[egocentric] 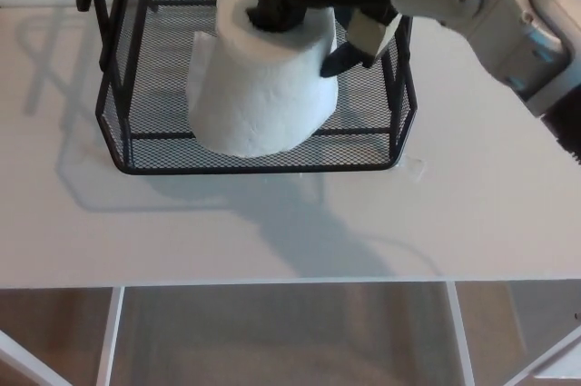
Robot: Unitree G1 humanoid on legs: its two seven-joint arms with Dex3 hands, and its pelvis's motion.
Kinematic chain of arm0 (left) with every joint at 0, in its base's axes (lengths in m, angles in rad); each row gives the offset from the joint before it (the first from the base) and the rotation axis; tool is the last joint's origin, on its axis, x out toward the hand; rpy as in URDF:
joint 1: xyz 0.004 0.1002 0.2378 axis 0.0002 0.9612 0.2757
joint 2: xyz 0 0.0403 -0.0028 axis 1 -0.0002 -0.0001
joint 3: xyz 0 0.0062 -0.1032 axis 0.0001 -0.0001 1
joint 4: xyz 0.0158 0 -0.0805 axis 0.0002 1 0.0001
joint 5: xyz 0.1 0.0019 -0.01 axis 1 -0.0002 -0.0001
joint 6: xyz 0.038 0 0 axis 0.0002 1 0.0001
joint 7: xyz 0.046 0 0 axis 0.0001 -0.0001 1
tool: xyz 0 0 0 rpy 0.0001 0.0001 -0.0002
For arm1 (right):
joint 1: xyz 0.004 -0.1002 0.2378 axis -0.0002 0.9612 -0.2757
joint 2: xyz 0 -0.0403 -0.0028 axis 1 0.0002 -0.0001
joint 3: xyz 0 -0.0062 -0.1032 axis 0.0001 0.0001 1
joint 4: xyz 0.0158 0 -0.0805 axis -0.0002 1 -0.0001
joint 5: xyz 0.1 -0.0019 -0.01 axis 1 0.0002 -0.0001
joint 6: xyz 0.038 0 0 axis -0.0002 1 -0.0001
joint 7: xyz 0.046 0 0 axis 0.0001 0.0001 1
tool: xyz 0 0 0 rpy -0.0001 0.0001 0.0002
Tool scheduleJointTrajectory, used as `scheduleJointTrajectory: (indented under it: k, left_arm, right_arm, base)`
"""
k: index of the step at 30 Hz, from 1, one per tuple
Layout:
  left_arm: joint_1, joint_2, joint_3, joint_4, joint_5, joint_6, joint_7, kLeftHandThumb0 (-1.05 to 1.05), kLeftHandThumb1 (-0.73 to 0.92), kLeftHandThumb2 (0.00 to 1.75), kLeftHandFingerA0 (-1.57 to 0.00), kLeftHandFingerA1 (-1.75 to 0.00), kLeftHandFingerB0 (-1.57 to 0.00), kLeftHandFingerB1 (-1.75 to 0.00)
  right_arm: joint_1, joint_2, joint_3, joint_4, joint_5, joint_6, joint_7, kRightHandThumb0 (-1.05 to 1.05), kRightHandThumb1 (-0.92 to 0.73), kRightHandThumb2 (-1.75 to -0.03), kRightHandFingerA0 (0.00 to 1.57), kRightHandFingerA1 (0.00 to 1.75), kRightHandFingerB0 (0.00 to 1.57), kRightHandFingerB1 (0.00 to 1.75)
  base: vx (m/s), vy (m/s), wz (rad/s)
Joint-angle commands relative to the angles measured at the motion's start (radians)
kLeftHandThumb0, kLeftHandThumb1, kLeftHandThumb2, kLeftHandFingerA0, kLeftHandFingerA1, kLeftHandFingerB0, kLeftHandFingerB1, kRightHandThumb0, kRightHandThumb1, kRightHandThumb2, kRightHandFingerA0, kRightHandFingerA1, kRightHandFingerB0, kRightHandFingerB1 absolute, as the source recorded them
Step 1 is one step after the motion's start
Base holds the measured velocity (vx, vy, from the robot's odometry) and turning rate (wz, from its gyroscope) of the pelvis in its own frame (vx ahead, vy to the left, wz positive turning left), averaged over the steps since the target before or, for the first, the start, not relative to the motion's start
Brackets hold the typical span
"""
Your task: The robot walks towards a desk on which a file tray is kept in the middle and a toilet paper roll is kept on its right. The robot uses its right hand to hook on finger in the gap of the roll and grabs it, lifts it and places it on the tray.
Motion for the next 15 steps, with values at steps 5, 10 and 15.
scheduleJointTrajectory:
  k: [5,10,15]
  left_arm:
    - [0.016,0.013,-0.004,-0.011,-0.010,-0.021,-0.019,-0.62,0.68,1.02,-0.35,-0.63,-0.23,-0.53]
    - [-0.009,0.003,0.022,0.019,-0.033,0.003,0.002,-0.58,0.66,1.02,-0.35,-0.64,-0.21,-0.53]
    - [0.011,0.015,0.004,-0.004,-0.013,-0.020,-0.024,-0.59,0.85,0.65,-0.41,-0.57,-0.29,-0.44]
  right_arm:
    - [0.046,-0.026,0.033,-0.059,-0.162,-0.049,-0.155,-0.40,-0.62,-0.58,0.88,1.38,0.48,0.36]
    - [0.005,-0.041,0.047,-0.133,-0.212,0.017,-0.019,-0.59,-0.60,-0.59,0.84,1.10,0.08,0.30]
    - [-0.019,-0.045,-0.008,-0.136,-0.131,0.040,0.105,-0.62,-0.42,-0.78,0.86,1.16,0.03,0.36]
  base:
    - [0.00,0.000,0.00]
    - [0.00,0.000,0.00]
    - [0.00,0.000,0.00]
